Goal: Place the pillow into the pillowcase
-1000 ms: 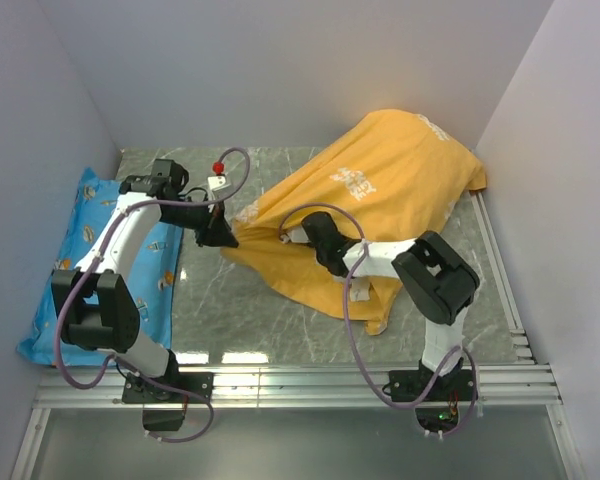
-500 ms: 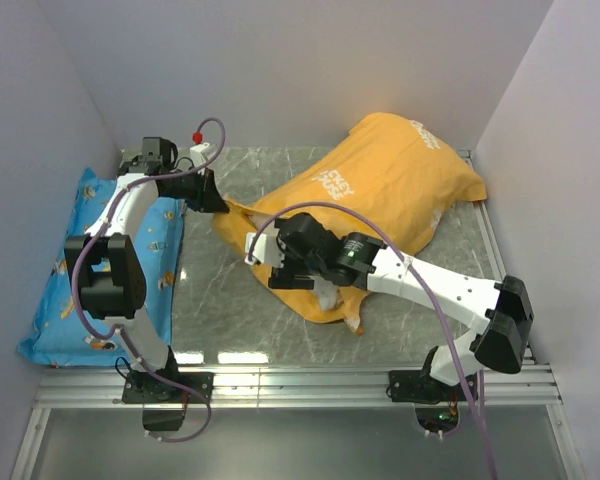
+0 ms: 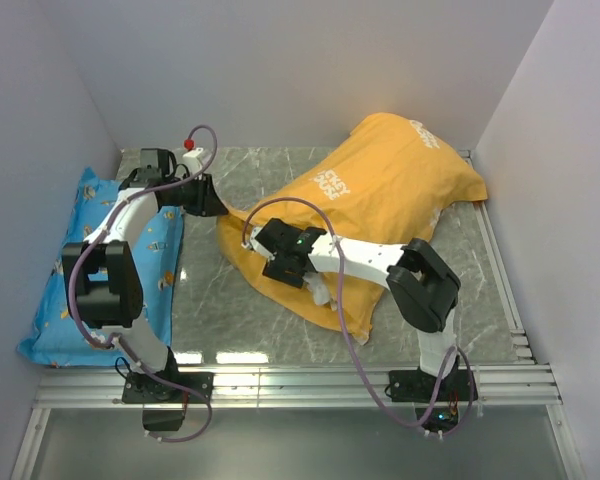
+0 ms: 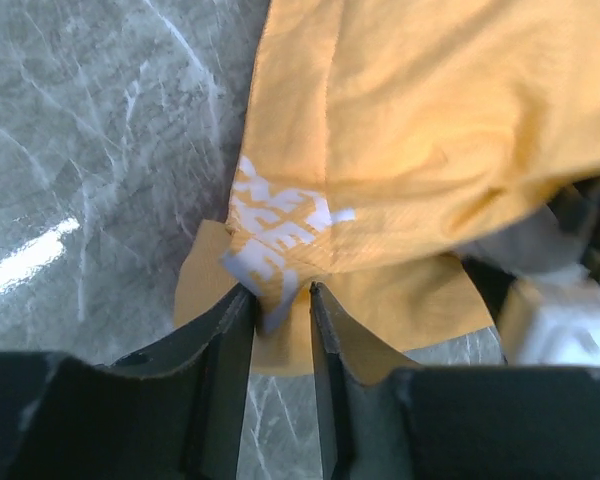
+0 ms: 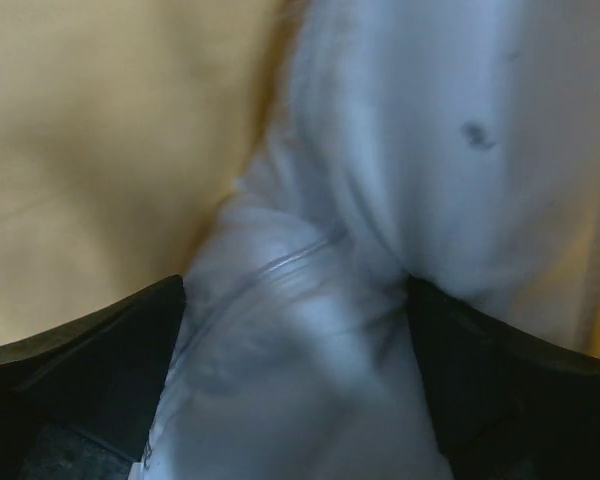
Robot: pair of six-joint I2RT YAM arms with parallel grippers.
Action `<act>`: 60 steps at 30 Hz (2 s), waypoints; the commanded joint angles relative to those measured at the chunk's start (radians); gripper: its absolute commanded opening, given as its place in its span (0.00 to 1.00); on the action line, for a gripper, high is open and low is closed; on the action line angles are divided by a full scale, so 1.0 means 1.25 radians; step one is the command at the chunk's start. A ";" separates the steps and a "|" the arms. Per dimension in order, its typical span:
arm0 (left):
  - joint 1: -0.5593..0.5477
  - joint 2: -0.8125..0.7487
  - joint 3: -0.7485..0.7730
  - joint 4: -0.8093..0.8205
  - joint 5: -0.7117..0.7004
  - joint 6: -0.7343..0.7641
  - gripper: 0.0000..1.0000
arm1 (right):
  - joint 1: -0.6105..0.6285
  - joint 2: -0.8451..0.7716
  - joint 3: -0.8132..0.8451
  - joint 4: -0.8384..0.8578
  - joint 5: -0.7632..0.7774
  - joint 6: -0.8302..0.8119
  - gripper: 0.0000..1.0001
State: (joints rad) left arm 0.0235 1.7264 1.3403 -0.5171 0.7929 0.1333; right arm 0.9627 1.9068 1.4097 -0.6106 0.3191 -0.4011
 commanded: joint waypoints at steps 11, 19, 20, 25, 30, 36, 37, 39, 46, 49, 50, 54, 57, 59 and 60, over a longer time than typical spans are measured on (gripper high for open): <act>0.119 -0.149 -0.103 0.042 0.095 0.238 0.33 | -0.196 -0.061 0.293 -0.179 -0.350 0.026 0.00; 0.011 -0.352 -0.203 -0.066 0.157 0.659 0.66 | -0.260 -0.093 0.331 -0.268 -0.621 0.054 0.00; -0.014 -0.393 -0.228 -0.055 0.135 0.688 0.66 | -0.263 -0.097 0.328 -0.264 -0.655 0.059 0.00; -0.249 -0.472 -0.429 0.125 0.054 0.777 0.66 | -0.295 -0.104 0.350 -0.269 -0.733 0.106 0.00; -0.401 -0.465 -0.584 0.421 -0.045 0.852 0.67 | -0.310 -0.124 0.334 -0.269 -0.788 0.117 0.00; -0.480 -0.321 -0.577 0.620 -0.100 0.913 0.67 | -0.315 -0.137 0.303 -0.272 -0.850 0.127 0.00; -0.486 -0.301 -0.567 0.631 -0.105 0.922 0.67 | -0.314 -0.140 0.298 -0.274 -0.853 0.127 0.00; -0.497 -0.247 -0.543 0.668 -0.111 0.934 0.67 | -0.315 -0.141 0.291 -0.282 -0.869 0.125 0.00; -0.532 -0.044 -0.484 0.780 -0.216 1.014 0.69 | -0.315 -0.156 0.277 -0.281 -0.923 0.139 0.00; -0.535 0.021 -0.434 0.750 -0.224 1.057 0.70 | -0.315 -0.158 0.272 -0.285 -0.961 0.148 0.00; -0.534 0.035 -0.400 0.737 -0.226 1.058 0.70 | -0.315 -0.162 0.272 -0.285 -0.971 0.149 0.00; -0.533 0.105 -0.267 0.562 -0.233 1.059 0.68 | -0.315 -0.177 0.277 -0.283 -1.026 0.169 0.00; -0.533 0.167 -0.154 0.416 -0.248 1.071 0.60 | -0.312 -0.189 0.266 -0.276 -1.060 0.183 0.00; -0.534 0.207 -0.082 0.304 -0.254 1.075 0.49 | -0.315 -0.194 0.258 -0.279 -1.074 0.183 0.00; -0.535 0.221 -0.062 0.261 -0.266 1.085 0.38 | -0.315 -0.194 0.259 -0.280 -1.076 0.186 0.00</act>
State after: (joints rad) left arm -0.6453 1.9511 1.1347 0.0216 0.5003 1.4555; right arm 0.5396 1.7504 1.7367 -0.9443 -0.7826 -0.2382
